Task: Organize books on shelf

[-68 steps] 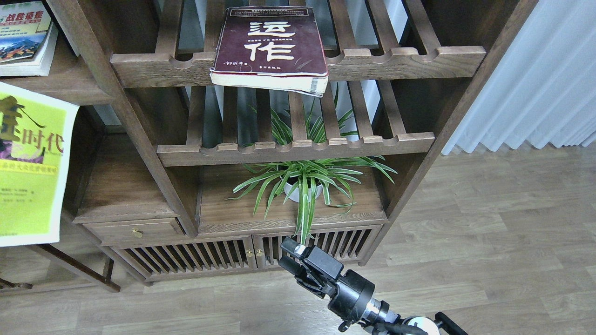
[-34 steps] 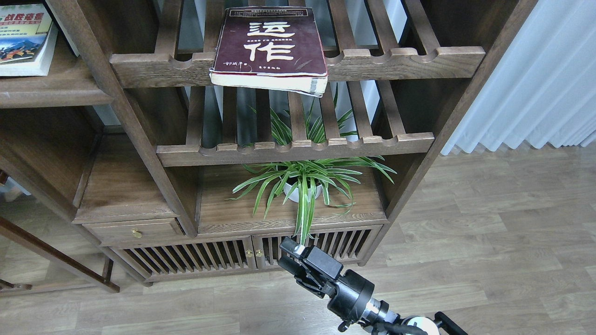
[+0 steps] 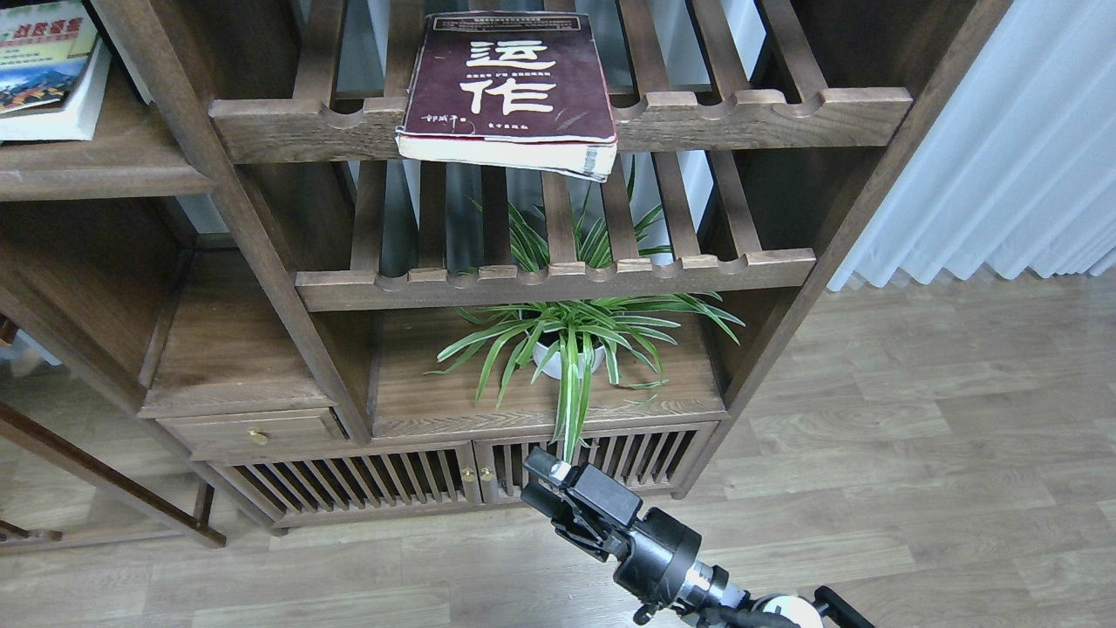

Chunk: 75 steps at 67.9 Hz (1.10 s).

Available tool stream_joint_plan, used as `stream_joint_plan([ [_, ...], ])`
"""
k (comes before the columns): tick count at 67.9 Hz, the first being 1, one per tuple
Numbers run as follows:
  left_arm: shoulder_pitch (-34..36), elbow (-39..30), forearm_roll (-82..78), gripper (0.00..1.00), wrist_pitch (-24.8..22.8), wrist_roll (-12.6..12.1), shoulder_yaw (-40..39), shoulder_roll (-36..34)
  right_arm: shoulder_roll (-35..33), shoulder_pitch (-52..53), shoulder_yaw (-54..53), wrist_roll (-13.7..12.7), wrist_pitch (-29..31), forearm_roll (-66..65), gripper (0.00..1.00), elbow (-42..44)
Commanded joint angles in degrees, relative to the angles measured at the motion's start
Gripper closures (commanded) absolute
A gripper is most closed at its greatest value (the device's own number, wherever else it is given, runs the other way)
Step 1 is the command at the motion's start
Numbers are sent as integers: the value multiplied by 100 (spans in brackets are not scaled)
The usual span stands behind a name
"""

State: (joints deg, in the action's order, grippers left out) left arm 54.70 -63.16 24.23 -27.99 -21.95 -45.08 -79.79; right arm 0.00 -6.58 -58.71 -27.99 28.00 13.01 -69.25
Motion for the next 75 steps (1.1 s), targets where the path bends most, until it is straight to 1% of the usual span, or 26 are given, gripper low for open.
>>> stream_joint_plan([
  [1, 409, 348, -68, 100, -1, -362, 25, 569, 0, -1, 0, -1, 0, 0, 0, -1],
  [4, 550, 479, -77, 100, -1, -485, 51, 727, 0, -1, 0, -1, 0, 0, 0, -1],
  [11, 805, 682, -85, 100, -1, -600, 139, 1027, 0, -10, -9, -1, 0, 0, 0, -1],
  [24, 1157, 796, -112, 100, -1, -605, 289, 1308, 0, -19, -18, -1, 0, 9, 0, -1],
  [33, 1280, 1086, -129, 100, -1, -605, 289, 1598, 0, -19, -9, -1, 0, 9, 0, -1],
  [35, 1350, 1192, -138, 100, -1, -605, 297, 1668, 0, -19, -9, -1, 0, 9, 0, -1],
  [36, 1472, 1410, -199, 100, -1, -605, 298, 1799, 0, -28, -9, -1, 0, 9, 0, -1],
  [38, 1526, 1560, -235, 100, -1, -605, 298, 1888, 0, -28, -9, -1, 0, 9, 0, -1],
  [60, 1675, 2572, -419, 100, -1, -605, 298, 2565, 0, -45, -18, -1, 0, 18, 0, -1],
  [75, 1895, 3468, -463, 98, -1, -605, 368, 3092, 0, -54, -18, -1, 0, 9, 0, -10],
])
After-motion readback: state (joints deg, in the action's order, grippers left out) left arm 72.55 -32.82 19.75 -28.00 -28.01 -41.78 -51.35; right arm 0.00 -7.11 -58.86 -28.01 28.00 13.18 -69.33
